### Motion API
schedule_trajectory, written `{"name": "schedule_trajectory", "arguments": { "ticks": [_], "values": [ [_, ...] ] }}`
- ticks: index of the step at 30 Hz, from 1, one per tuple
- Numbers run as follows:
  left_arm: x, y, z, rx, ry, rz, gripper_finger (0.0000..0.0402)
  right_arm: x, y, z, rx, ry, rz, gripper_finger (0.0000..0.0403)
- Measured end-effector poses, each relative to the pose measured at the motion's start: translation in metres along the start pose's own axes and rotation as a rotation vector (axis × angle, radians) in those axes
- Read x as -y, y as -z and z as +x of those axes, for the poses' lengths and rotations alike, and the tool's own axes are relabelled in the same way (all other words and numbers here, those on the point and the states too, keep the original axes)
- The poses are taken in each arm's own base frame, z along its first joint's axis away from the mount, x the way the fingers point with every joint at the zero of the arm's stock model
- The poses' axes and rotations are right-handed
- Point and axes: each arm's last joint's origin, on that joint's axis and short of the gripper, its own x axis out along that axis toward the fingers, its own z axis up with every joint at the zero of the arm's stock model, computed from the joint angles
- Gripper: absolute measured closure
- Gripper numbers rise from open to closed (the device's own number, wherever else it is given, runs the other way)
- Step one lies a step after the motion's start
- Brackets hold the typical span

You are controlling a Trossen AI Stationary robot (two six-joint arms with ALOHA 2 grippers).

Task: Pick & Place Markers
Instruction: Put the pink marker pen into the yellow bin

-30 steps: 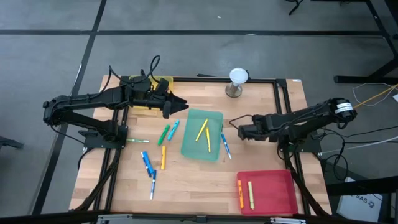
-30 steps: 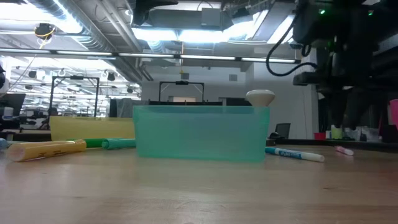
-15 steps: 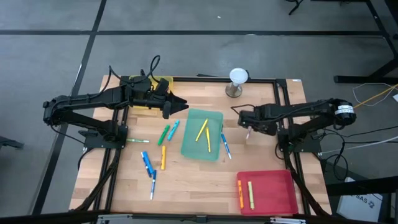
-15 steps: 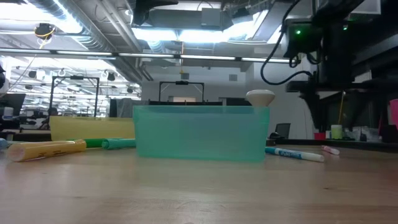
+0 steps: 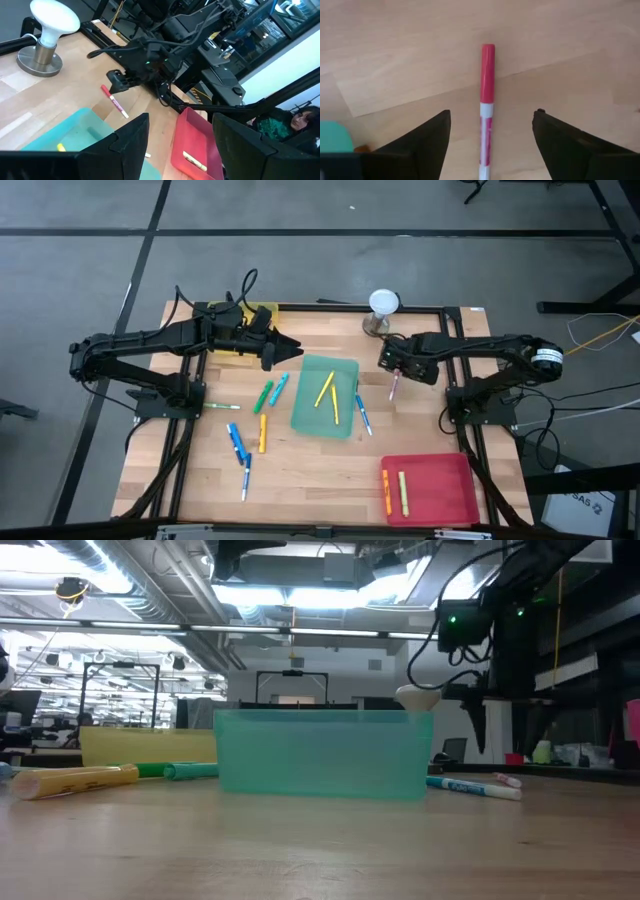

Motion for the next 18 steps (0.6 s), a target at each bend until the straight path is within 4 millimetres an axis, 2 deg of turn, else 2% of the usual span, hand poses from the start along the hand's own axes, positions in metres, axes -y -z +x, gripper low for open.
{"name": "schedule_trajectory", "arguments": {
  "ticks": [9,18],
  "values": [
    [0.000,0.000,0.000,0.000,0.000,-0.010,0.0190,-0.014,-0.007,0.026,-0.047,-0.012,-0.012,0.0130],
    [0.000,0.000,0.000,-0.004,0.004,-0.025,0.0190,-0.018,-0.005,0.046,-0.101,0.049,-0.041,0.0131]
  ]
}}
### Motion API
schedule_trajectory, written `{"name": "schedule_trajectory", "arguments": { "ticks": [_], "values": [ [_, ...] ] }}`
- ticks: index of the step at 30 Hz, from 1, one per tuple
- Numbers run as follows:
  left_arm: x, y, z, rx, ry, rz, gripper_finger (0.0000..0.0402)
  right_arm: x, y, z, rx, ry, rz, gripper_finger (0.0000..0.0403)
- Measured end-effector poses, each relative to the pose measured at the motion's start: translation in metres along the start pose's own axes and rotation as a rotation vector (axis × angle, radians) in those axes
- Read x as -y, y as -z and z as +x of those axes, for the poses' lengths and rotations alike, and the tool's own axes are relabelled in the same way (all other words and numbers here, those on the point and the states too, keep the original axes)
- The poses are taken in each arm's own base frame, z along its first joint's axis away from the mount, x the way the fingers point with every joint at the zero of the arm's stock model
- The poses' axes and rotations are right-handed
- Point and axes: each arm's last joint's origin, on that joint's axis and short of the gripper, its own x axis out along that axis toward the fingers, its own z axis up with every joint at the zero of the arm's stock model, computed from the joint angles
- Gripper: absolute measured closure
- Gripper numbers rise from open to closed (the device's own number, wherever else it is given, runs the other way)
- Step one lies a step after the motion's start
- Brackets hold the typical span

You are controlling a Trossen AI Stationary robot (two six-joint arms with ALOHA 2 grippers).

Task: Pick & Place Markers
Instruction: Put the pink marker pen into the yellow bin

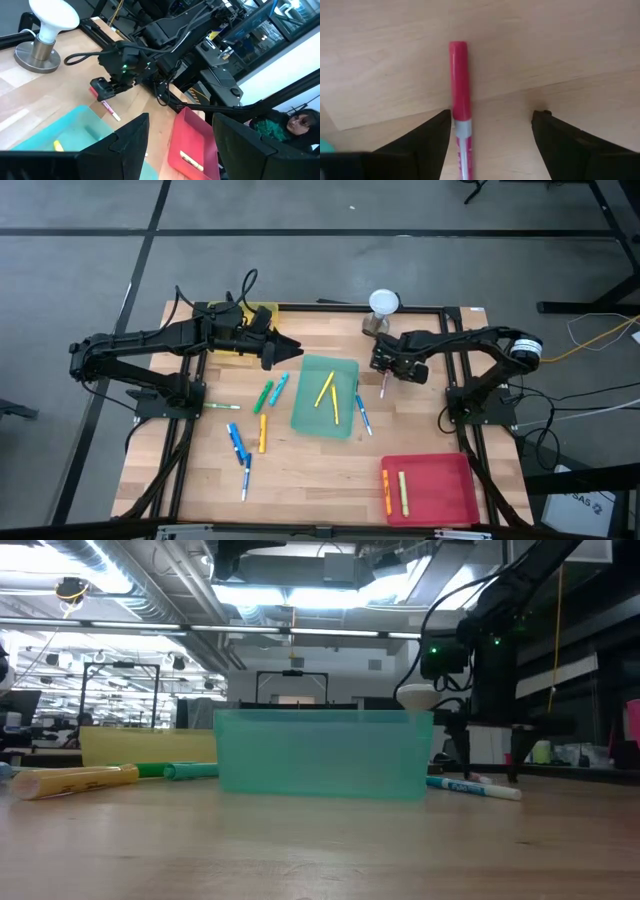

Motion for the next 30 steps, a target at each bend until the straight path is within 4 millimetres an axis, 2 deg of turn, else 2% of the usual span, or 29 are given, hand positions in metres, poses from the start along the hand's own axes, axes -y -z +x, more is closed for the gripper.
{"name": "schedule_trajectory", "arguments": {
  "ticks": [16,20,30],
  "values": [
    [0.0000,0.0000,0.0000,0.000,0.001,-0.010,0.0190,0.0010,0.0009,0.0029,-0.032,0.012,-0.019,0.0141],
    [0.0008,-0.0010,0.0000,0.009,0.009,-0.008,0.0190,0.0023,0.0013,0.0032,-0.041,0.023,-0.019,0.0175],
    [0.0063,-0.0058,-0.0005,0.045,0.083,0.005,0.0190,0.0020,0.0019,0.0034,-0.058,0.018,-0.017,0.0295]
  ]
}}
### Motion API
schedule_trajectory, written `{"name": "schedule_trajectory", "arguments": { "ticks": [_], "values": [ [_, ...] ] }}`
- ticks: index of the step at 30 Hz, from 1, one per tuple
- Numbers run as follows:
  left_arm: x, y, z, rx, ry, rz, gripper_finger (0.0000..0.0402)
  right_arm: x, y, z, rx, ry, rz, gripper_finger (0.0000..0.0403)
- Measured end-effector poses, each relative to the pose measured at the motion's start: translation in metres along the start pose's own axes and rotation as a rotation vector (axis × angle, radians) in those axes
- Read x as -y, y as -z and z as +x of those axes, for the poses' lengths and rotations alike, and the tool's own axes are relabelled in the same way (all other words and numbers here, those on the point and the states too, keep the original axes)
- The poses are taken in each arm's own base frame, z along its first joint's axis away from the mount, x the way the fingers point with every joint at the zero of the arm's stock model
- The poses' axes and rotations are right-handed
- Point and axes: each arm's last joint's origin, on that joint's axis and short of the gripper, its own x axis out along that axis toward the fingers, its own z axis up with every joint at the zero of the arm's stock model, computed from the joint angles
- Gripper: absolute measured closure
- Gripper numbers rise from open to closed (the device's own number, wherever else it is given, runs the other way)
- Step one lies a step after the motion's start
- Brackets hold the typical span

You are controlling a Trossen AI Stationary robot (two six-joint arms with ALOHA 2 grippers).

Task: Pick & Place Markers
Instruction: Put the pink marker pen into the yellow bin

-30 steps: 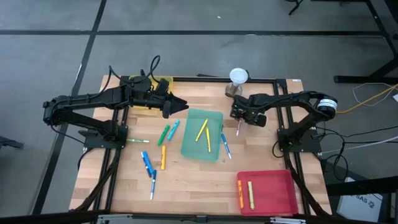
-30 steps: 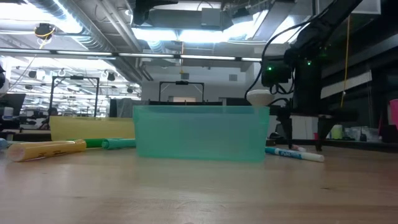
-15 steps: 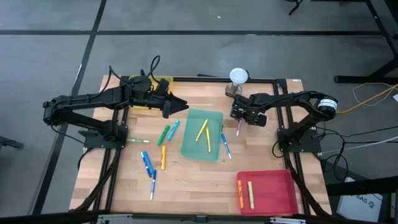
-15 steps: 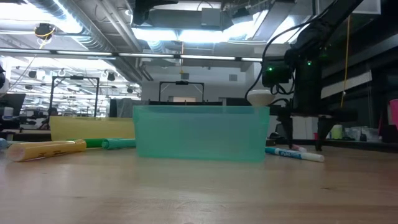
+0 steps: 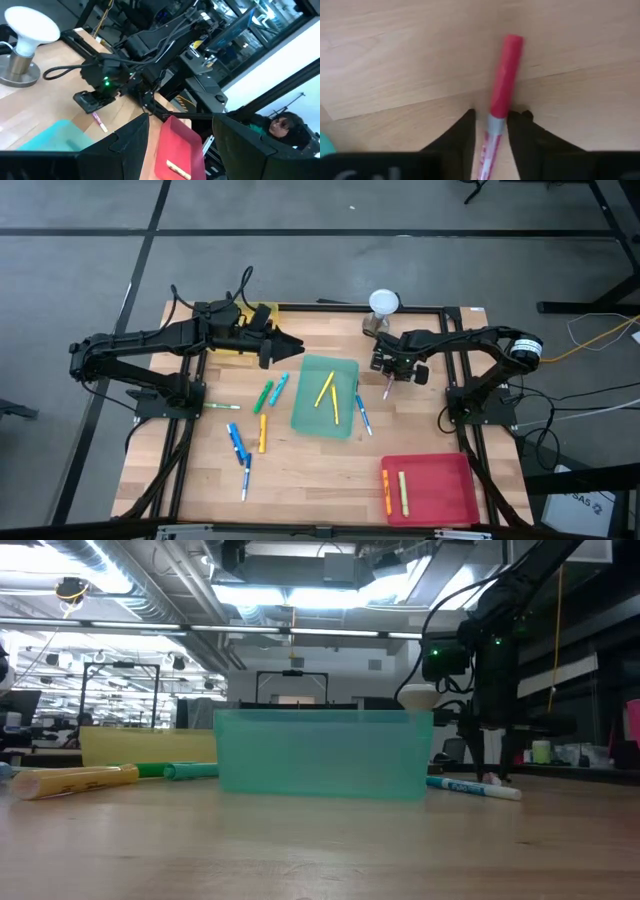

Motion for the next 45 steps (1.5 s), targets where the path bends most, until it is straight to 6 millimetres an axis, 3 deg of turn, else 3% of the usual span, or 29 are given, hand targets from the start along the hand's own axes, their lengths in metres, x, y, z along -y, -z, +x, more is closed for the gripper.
{"name": "schedule_trajectory", "arguments": {
  "ticks": [10,45],
  "values": [
    [0.0001,0.0001,0.0000,-0.004,0.004,0.000,0.0190,0.0002,0.0001,0.0000,0.000,0.004,0.001,0.0367],
    [0.0005,0.0004,0.0000,-0.013,0.016,0.004,0.0190,0.0016,0.0003,0.0002,-0.001,0.017,-0.052,0.0369]
  ]
}}
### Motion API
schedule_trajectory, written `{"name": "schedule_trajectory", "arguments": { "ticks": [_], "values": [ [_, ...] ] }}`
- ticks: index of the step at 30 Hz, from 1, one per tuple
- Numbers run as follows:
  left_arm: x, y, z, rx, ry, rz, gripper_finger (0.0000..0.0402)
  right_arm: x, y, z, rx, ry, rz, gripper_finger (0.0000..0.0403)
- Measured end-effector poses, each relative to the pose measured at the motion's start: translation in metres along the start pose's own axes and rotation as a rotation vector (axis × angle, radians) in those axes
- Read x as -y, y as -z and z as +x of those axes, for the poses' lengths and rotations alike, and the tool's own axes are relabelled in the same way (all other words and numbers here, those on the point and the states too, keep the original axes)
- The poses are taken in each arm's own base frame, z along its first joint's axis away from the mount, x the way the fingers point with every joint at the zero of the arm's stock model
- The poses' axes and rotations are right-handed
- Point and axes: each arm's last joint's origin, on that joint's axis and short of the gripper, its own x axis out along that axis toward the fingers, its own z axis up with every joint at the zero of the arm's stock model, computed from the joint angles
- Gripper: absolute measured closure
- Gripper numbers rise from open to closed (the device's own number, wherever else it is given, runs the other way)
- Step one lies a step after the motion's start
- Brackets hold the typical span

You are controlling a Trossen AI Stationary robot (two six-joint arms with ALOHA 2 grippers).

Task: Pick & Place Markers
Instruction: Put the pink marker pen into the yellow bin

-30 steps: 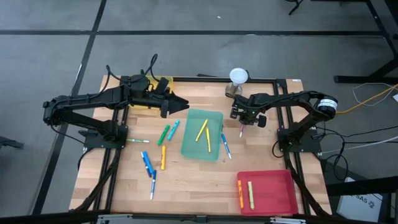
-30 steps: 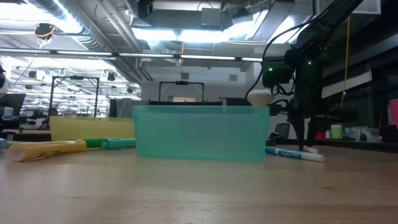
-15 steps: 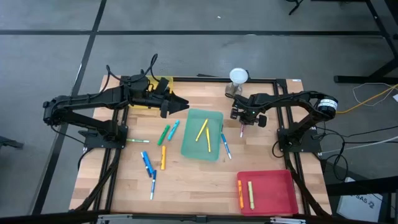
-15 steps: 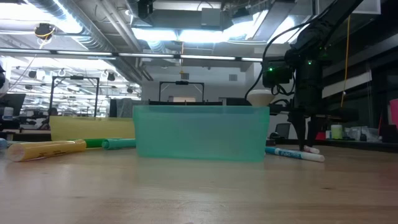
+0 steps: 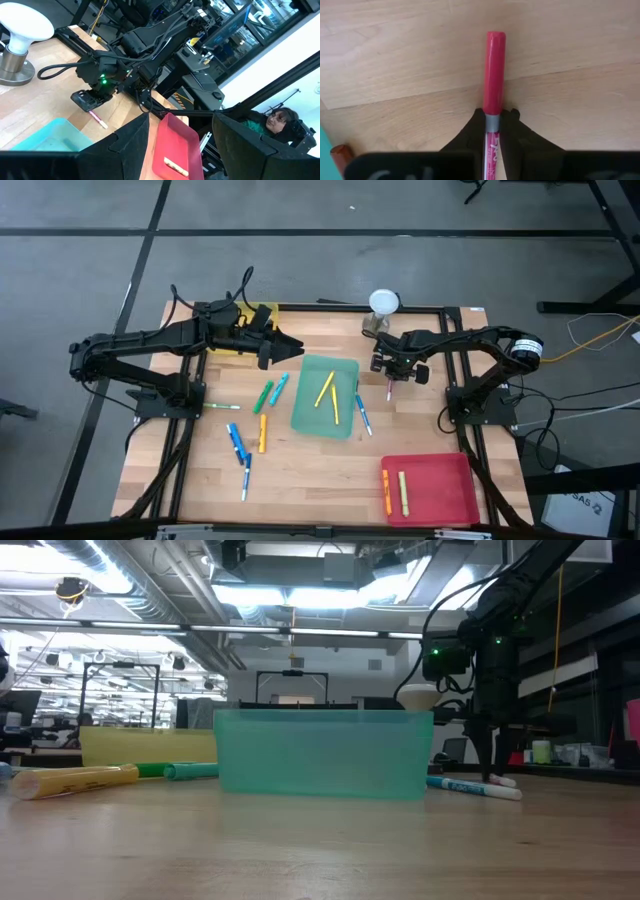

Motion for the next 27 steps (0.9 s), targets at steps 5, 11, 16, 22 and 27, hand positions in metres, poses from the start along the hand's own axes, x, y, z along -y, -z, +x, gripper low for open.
{"name": "schedule_trajectory", "arguments": {
  "ticks": [5,11,16,22,27],
  "values": [
    [0.000,0.000,0.000,0.000,0.000,0.000,0.0190,0.000,0.000,0.000,0.002,0.001,-0.009,0.0369],
    [0.000,0.000,0.000,0.000,0.000,0.008,0.0190,0.000,0.000,0.000,0.003,-0.002,-0.034,0.0369],
    [0.000,0.000,0.000,0.000,0.000,0.008,0.0190,-0.007,0.002,-0.005,0.020,-0.018,-0.077,0.0369],
    [0.000,0.000,0.000,0.000,0.000,0.008,0.0190,-0.021,0.001,-0.022,0.071,-0.002,-0.143,0.0369],
    [0.000,0.000,0.000,0.003,0.001,0.009,0.0190,-0.030,-0.001,-0.033,0.096,-0.028,-0.185,0.0369]
  ]
}}
